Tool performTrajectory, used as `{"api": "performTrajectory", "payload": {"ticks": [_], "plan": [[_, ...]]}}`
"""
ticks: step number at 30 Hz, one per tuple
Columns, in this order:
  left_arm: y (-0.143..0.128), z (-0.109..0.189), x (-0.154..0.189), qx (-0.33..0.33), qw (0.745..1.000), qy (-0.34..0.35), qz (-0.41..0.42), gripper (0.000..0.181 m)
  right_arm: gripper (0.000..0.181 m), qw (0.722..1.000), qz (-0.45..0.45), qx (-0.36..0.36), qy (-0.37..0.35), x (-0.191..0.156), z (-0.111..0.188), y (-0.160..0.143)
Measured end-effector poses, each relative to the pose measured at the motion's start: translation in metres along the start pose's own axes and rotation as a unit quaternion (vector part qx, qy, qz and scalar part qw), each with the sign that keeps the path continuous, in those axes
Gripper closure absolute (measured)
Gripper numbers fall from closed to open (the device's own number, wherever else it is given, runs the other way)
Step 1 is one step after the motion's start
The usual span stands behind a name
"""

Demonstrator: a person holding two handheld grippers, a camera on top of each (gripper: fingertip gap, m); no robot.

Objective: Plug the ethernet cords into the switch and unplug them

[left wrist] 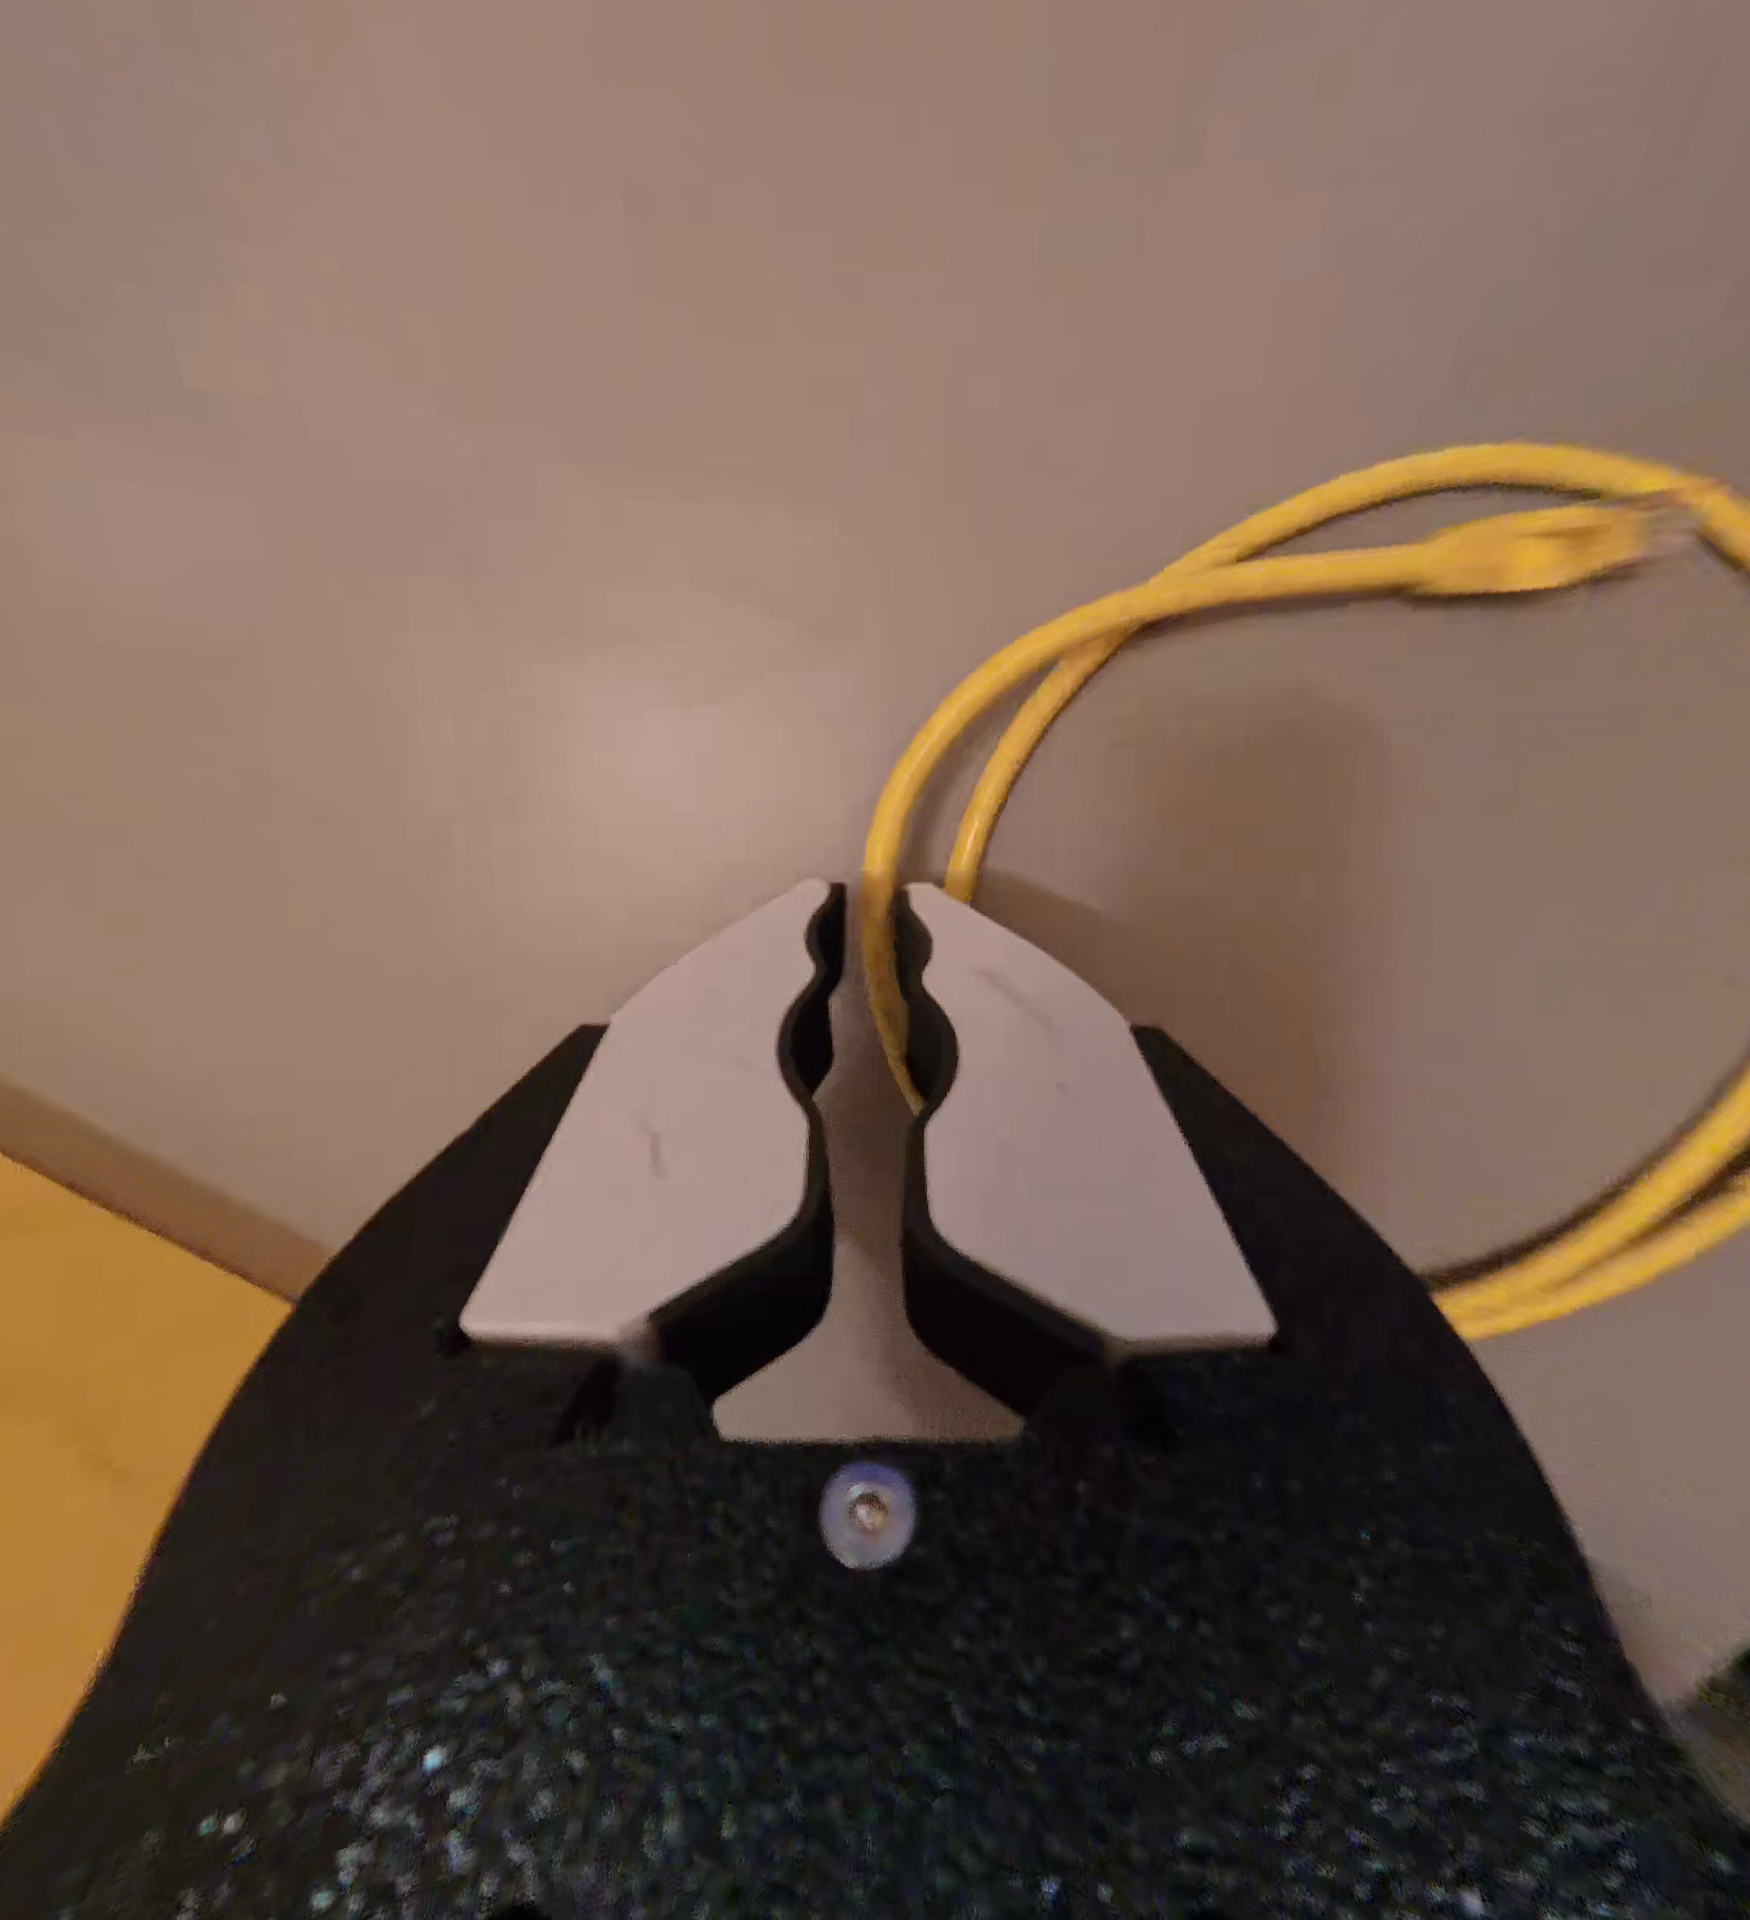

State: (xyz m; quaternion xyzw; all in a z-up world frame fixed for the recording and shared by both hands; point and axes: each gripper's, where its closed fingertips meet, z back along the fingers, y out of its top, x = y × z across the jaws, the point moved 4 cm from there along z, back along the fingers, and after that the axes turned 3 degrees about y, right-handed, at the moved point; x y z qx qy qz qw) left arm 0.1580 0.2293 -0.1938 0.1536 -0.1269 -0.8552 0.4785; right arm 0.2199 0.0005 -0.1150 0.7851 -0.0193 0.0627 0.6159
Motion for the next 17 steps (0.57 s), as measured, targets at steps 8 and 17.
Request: {"api": "performTrajectory", "payload": {"ticks": [8,17], "plan": [[0.051,0.014,0.061,0.243,0.909,-0.054,-0.335,0.141,0.117,1.0,0.001,-0.019,-0.006,0.002,-0.002,-0.005],[0.045,-0.021,0.078,0.157,0.879,-0.194,-0.406,0.152,0.117,0.999,0.007,-0.035,0.0,0.0,-0.003,-0.01]]}}
